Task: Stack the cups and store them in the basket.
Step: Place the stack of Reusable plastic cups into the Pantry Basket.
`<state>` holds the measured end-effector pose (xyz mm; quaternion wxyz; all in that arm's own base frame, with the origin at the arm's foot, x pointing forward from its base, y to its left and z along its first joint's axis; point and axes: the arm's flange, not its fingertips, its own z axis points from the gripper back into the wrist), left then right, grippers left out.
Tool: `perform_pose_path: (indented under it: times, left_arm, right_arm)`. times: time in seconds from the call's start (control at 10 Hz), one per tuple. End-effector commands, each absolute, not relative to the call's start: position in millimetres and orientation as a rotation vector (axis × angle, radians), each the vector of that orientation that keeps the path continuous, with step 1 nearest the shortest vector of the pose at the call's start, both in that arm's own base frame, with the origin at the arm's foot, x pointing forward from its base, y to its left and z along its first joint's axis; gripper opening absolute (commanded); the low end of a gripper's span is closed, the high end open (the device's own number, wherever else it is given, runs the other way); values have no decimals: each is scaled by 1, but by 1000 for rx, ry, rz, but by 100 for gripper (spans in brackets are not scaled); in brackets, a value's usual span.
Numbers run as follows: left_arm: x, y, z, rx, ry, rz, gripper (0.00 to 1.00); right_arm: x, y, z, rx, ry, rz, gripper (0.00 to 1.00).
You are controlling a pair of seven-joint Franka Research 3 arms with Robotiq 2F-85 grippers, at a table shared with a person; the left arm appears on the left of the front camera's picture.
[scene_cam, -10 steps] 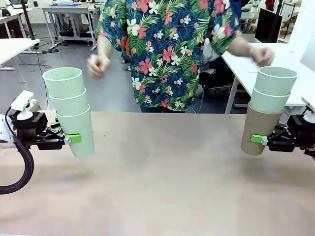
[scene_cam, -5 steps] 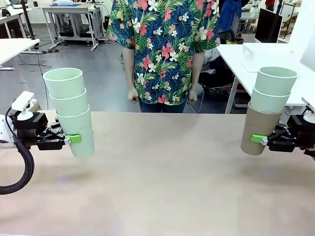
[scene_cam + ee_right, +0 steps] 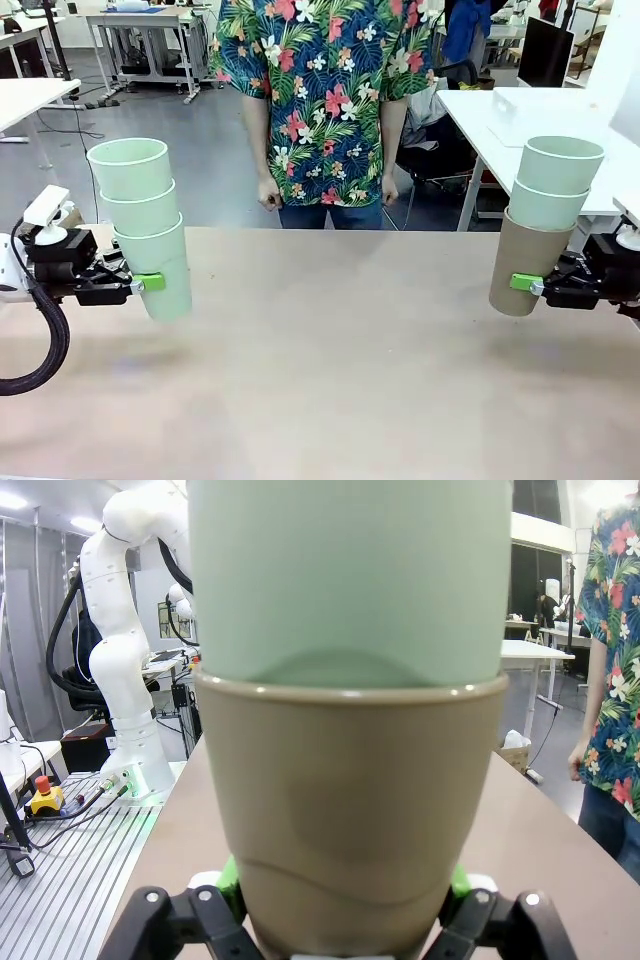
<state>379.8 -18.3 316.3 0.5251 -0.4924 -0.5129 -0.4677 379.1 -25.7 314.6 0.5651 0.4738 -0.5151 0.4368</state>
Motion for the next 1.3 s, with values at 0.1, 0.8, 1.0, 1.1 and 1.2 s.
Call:
perform_pose_path:
  times: [0.1, 0.8, 1.0, 1.1, 1.2]
  left_arm:
    - [380, -19, 321, -1185, -1232, -1121, 87]
    - [380, -19, 321, -1185, -1232, -1121, 87]
    - [380, -19, 321, -1185, -1232, -1121, 87]
    - [380, -19, 321, -1185, -1232, -1121, 87]
    - [380, -19, 321, -1185, -1232, -1121, 87]
  right_arm:
    - [380, -25, 319, 1109, -1226, 1024, 83]
    - [380, -25, 319, 1109, -1226, 1024, 83]
    - [380, -25, 319, 1109, -1226, 1024, 83]
    - [380, -25, 319, 1109, -1226, 1024, 83]
    - [380, -25, 319, 1109, -1226, 1024, 83]
